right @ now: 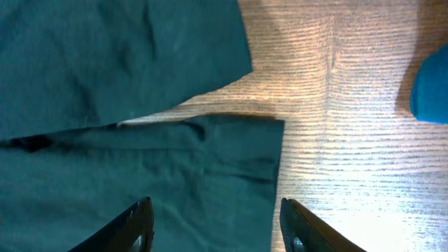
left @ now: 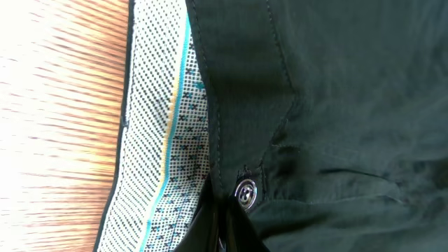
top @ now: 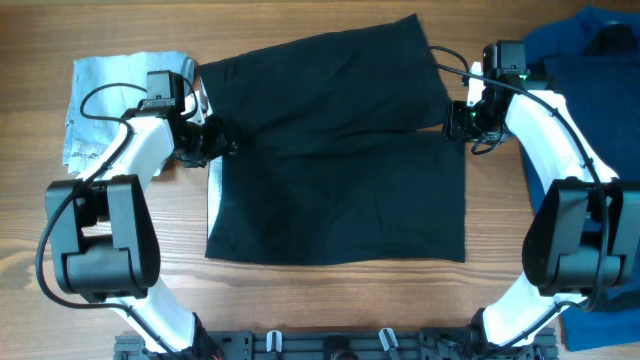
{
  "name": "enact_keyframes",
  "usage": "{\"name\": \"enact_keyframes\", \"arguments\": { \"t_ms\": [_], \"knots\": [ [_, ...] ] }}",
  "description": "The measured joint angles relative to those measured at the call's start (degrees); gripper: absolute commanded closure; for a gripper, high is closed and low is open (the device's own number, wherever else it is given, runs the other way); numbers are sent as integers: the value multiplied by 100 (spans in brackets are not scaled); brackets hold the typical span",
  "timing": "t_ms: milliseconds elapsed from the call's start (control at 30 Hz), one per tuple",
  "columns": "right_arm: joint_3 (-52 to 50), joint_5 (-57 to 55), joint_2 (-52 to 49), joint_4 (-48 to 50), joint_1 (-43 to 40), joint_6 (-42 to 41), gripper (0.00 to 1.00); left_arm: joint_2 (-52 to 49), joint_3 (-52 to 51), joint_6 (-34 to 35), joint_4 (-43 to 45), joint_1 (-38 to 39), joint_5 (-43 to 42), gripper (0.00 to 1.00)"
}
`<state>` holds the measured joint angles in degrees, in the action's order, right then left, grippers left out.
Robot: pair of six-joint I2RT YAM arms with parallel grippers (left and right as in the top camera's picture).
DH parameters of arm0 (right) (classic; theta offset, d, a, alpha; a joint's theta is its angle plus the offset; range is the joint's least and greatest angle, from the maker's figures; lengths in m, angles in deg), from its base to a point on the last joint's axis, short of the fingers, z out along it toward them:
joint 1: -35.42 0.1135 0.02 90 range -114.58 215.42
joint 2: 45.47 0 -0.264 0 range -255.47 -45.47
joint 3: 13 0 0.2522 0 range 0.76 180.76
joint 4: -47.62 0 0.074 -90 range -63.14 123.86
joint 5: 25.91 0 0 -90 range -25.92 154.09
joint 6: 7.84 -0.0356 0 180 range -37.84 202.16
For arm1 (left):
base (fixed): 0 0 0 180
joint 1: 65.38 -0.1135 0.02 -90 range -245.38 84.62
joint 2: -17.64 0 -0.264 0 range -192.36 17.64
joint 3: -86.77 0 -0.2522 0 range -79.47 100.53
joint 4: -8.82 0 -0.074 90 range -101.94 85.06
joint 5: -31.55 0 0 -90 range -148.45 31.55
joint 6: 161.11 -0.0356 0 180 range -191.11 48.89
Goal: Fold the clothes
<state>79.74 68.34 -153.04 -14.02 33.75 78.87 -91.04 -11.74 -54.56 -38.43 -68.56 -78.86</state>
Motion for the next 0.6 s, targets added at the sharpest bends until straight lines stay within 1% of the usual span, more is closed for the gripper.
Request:
{"name": "enact_keyframes", "arguments": {
  "t_ms": [67,100,200,267,400,500,600],
  "knots": [
    [0,4,0,221,0,9,81,0,0,0,0,13,177,96],
    [0,17,0,304,0,7,86,0,0,0,0,22,225,96],
    [0,223,0,782,-4,22,94,0,0,2,-2,44,330,96],
    [2,501,0,1185,-4,17,96,0,0,0,-2,50,348,96],
    [7,629,-146,1482,-4,63,95,0,0,0,2,48,376,96],
    [4,649,-595,1698,-4,85,95,0,0,0,0,48,402,96],
    [4,597,-1119,1711,-4,87,96,0,0,0,-2,48,479,96]
  ]
}}
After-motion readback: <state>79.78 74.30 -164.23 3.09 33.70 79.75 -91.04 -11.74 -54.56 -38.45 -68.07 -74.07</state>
